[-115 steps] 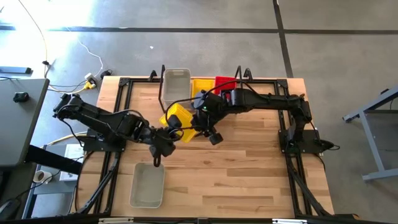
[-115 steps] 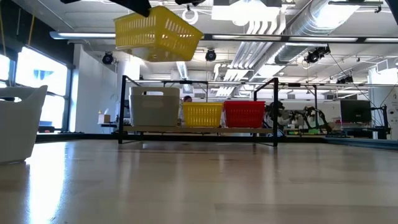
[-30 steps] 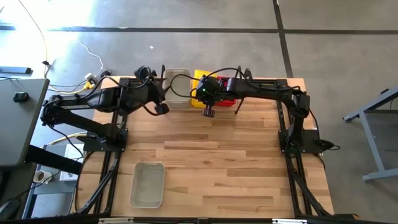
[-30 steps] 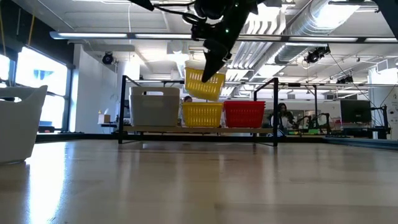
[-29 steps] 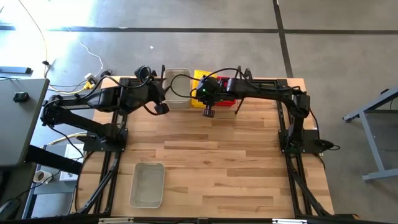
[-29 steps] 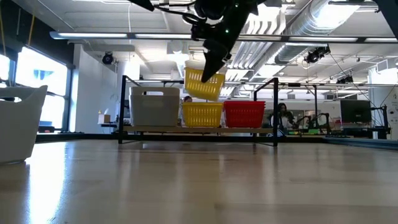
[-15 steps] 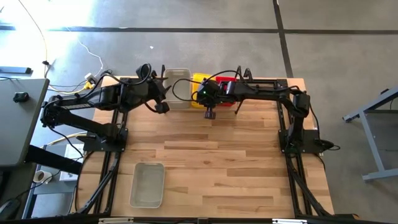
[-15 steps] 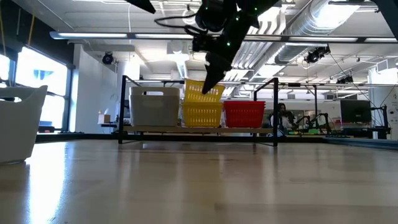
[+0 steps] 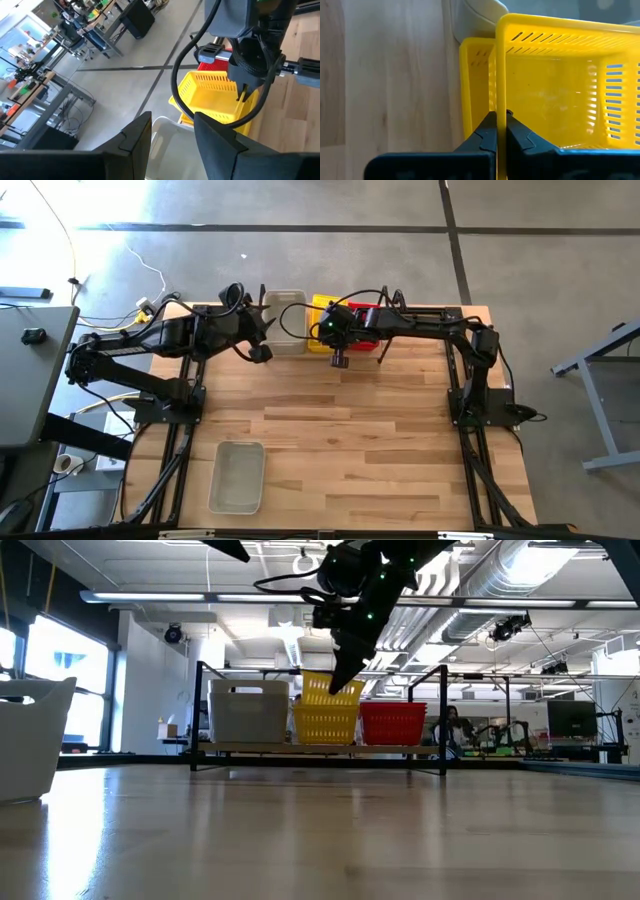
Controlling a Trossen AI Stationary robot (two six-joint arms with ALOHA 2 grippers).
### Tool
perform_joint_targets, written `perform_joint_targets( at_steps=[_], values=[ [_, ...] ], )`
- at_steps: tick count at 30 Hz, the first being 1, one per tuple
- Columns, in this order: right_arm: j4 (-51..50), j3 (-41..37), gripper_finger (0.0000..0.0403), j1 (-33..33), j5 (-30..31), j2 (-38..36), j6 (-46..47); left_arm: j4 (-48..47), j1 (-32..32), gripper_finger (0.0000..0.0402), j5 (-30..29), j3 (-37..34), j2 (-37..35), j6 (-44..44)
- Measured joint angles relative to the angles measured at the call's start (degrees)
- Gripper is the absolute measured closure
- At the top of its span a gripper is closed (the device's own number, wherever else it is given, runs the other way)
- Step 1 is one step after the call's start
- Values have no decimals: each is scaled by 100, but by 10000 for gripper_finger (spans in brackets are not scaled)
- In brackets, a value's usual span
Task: Stack baskets on shelf by color
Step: Stack the yellow bin on the yellow bins on the shelf, then stack the gray bin on the gray bins on the shelf
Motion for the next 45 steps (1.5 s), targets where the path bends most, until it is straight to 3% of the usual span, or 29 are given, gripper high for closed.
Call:
perform_joint_targets(
  at_steps=[8, 19, 30, 39, 45],
  values=[
    [2, 1, 393, -83, -103, 0, 382, 0, 0, 264, 0, 0, 2, 1],
    [-6, 10, 295, -73, 82, 0, 687, 0, -1, 264, 0, -2, 2, 2],
    [-647, 718, 289, 98, 56, 0, 1084, -425, -123, 264, 72, -2, -30, -241],
    [-1240, 1272, 289, 111, -7, 0, 1328, -1759, -751, 264, 1779, -4, -72, -2194],
    [-1340, 1643, 289, 111, -12, 0, 1322, -2514, -1356, 264, 2412, -4, -74, -3161]
  ],
)
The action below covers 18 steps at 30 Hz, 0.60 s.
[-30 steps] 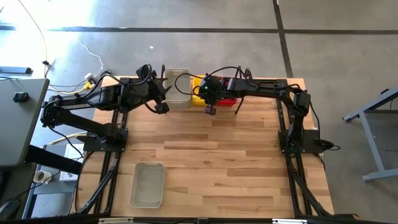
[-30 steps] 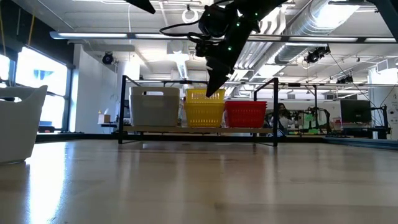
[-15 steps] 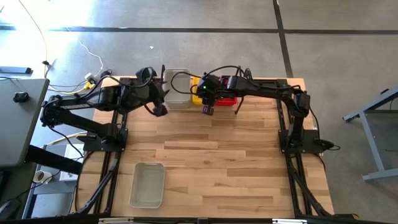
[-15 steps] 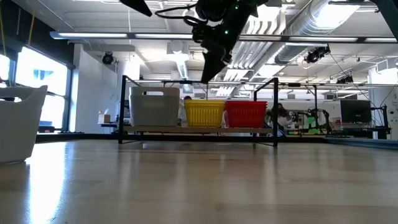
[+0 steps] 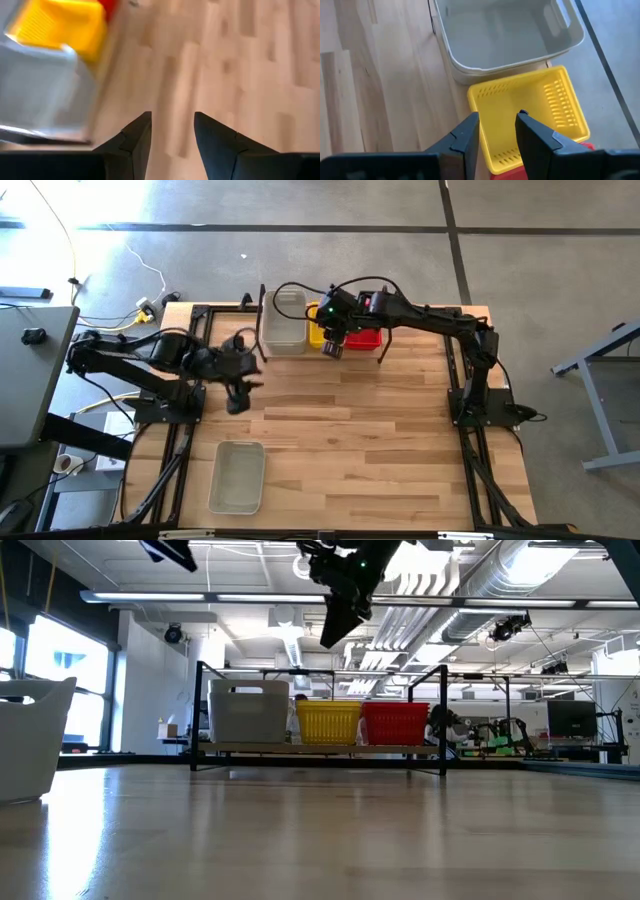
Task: Stack baskets on shelf by color
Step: Stack the gray bin on the gray bins on the shelf
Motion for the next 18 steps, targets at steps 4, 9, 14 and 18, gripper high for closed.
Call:
perform_joint_targets(
  at_steps=[4, 9, 14, 18],
  values=[
    [-199, 287, 289, 0, -15, 0, -3, -263, -503, 264, 475, 0, 0, -779],
    [-388, 595, 289, 0, -15, -2, -6, -302, -1381, 264, 562, -1, 59, -1640],
    [-677, 883, 289, 0, -13, -2, -6, -316, -2263, 264, 560, -2, 188, -2414],
    [-1043, 1149, 289, 14, -13, -4, 117, -277, -2886, 264, 560, -2, 413, -2894]
  ],
)
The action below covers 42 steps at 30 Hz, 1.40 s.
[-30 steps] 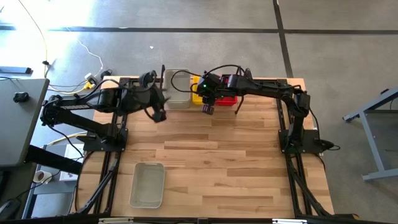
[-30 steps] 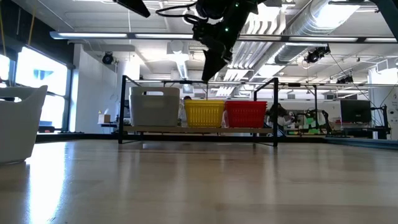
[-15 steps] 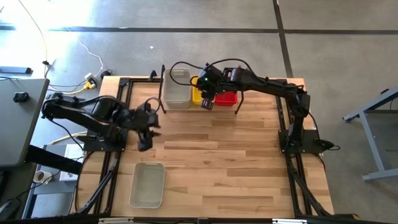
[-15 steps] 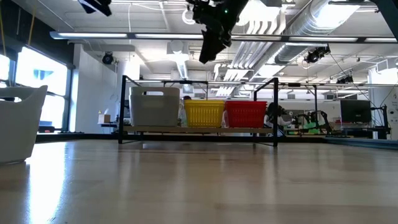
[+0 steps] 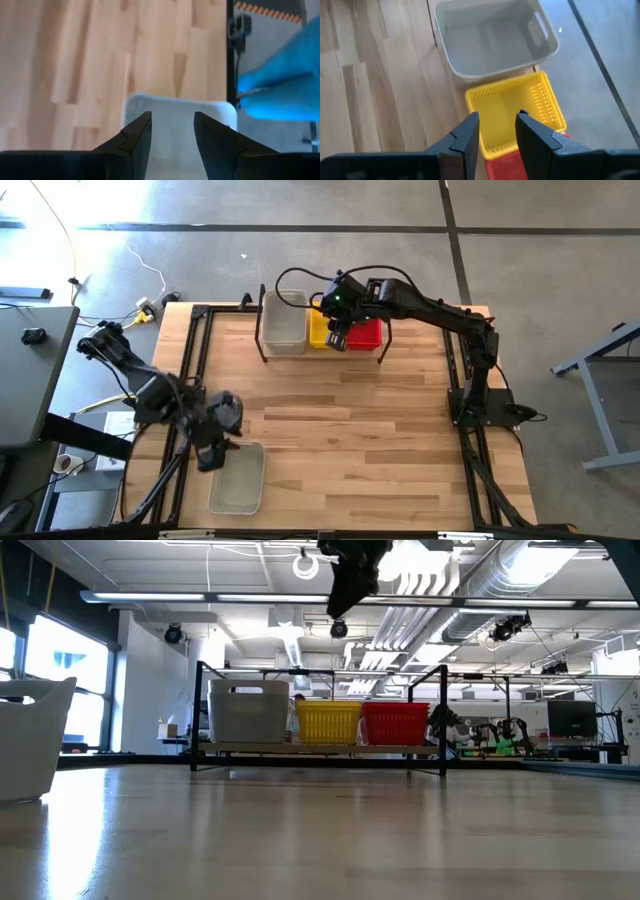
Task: Stack baskets on shelf by color
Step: Stack the gray bin on the gray bins on the shelf
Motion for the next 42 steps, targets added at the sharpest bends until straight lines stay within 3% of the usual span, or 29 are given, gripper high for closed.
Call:
perform_joint_targets(
  at_steps=[10, 23, 42],
  values=[
    [-370, 449, 289, 143, -25, -4, 665, 343, -1167, 264, 62, 0, 763, -803],
    [-789, 465, 289, 583, -45, -4, 1529, 1249, -2120, 264, 371, 0, 1954, -1380],
    [-799, 461, 289, 1039, 40, -3, 2001, 1764, -2370, 264, 389, 0, 3218, -1450]
  ],
)
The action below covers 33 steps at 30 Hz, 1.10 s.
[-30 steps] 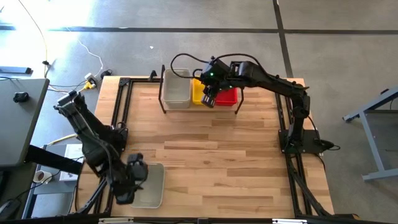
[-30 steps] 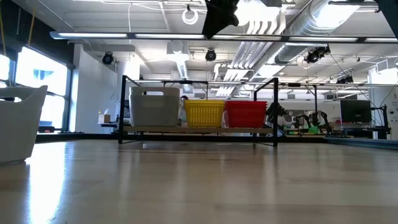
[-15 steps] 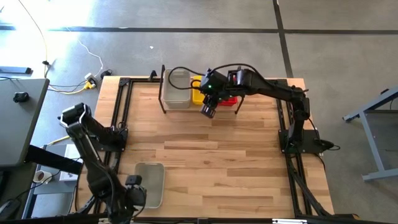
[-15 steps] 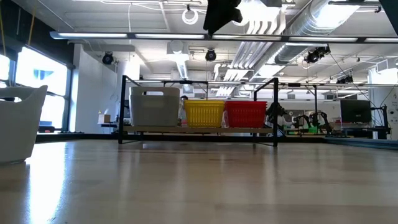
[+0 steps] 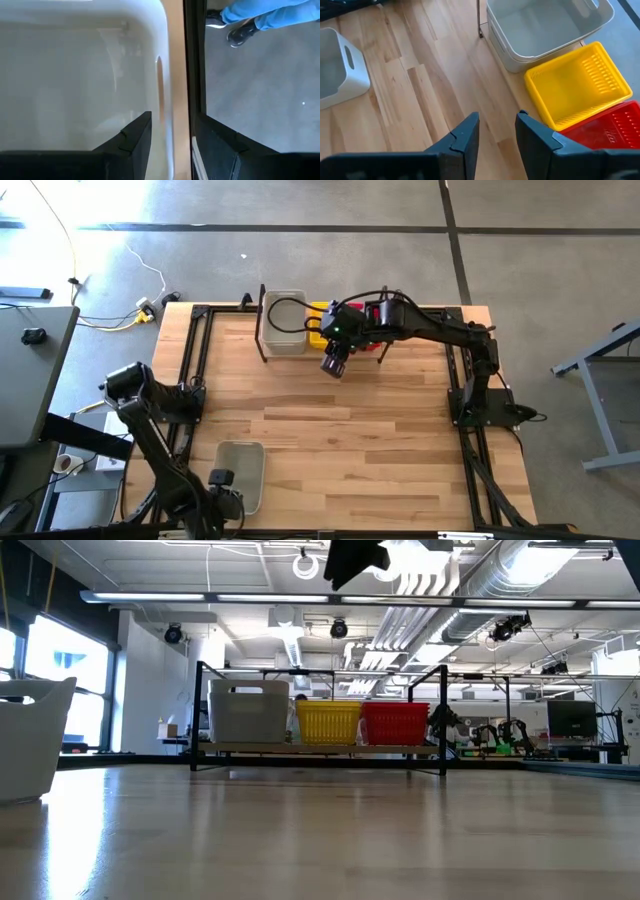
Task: Stack baskets on shelf by color
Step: Stack the gray bin on the gray bins on the shelf
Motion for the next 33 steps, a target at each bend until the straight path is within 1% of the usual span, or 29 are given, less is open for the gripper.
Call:
perform_joint_targets(
  at_steps=[7, 14, 16, 18, 24, 25, 28, 33],
  values=[
    [-1, -2, 289, 0, -2, 1, 139, 88, 7, 264, 26, 0, 379, 0],
    [-7, -4, 289, -1, -3, 3, 185, 87, 85, 268, 139, 0, 588, -43],
    [-20, -4, 289, 9, -4, 3, 185, 89, 122, 279, 149, 2, 620, -43],
    [-40, -4, 289, 23, -4, 3, 188, 86, 138, 297, 149, 0, 633, -16],
    [-42, -4, 289, 100, -4, 6, 183, 126, 157, 386, 149, 1, 631, 64],
    [-42, -4, 289, 115, -4, 6, 183, 125, 157, 393, 145, 2, 631, 94],
    [-42, -4, 289, 142, -7, 6, 192, 128, 157, 391, 144, 2, 620, 153],
    [-104, -4, 289, 178, -27, 6, 291, 126, 203, 398, 105, 2, 471, 155]
  ],
)
